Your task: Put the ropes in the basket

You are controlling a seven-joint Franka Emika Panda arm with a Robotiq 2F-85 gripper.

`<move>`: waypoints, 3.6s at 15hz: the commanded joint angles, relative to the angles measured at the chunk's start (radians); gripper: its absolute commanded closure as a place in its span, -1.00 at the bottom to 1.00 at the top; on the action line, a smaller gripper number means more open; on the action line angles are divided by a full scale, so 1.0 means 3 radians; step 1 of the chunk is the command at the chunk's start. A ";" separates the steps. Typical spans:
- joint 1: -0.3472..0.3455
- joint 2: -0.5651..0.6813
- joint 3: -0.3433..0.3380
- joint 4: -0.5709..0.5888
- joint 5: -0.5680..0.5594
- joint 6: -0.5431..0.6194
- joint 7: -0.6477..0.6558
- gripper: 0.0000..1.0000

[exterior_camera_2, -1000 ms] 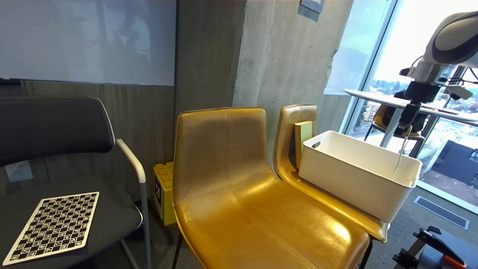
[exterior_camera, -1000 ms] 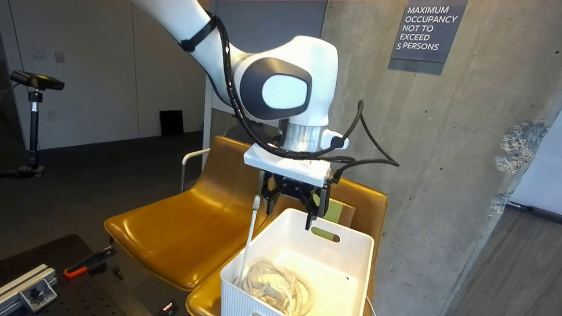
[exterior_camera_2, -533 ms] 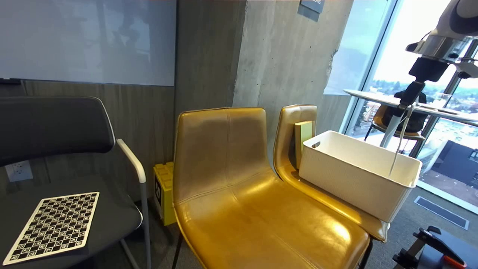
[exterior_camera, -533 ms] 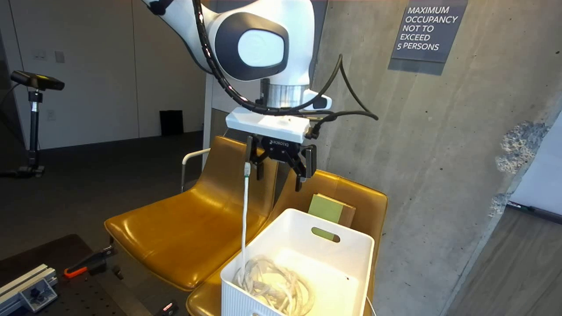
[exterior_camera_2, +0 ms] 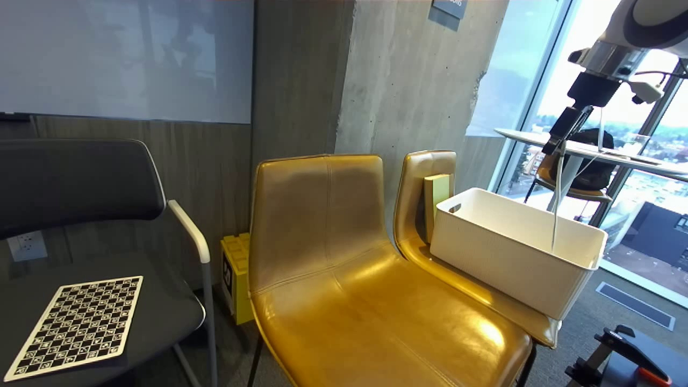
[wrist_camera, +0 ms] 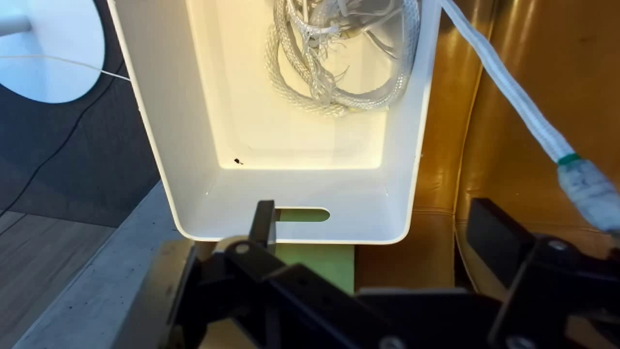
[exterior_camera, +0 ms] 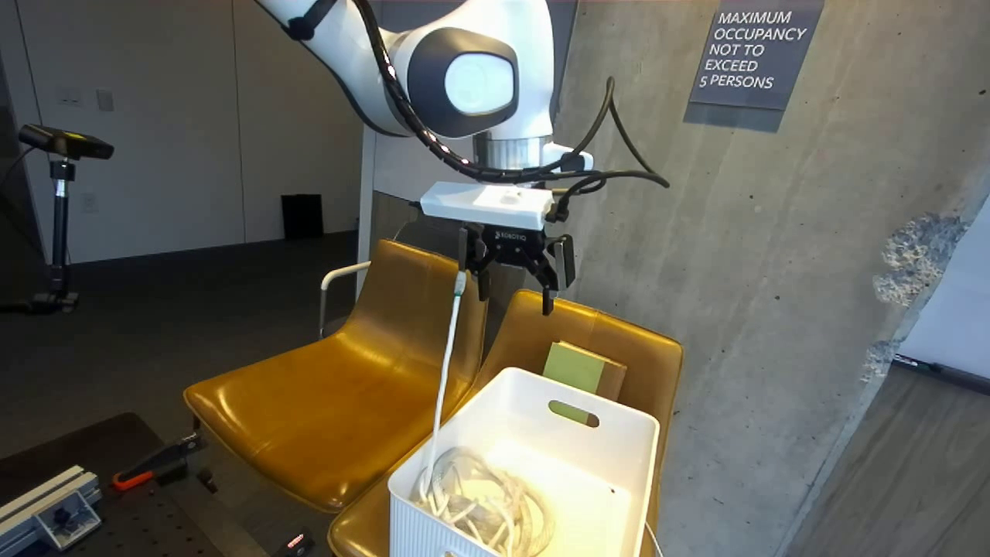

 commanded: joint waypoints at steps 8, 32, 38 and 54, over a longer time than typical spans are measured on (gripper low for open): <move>0.0098 0.0748 -0.0232 -0.0069 -0.0858 0.0782 0.0582 -1.00; 0.0370 0.1195 -0.1258 -0.0653 -0.2319 0.1663 0.1499 -1.00; 0.0460 0.1068 -0.1297 -0.0732 -0.2607 0.1658 0.1786 -1.00; 0.0410 0.1068 -0.1426 -0.0822 -0.3620 0.1690 0.2607 -1.00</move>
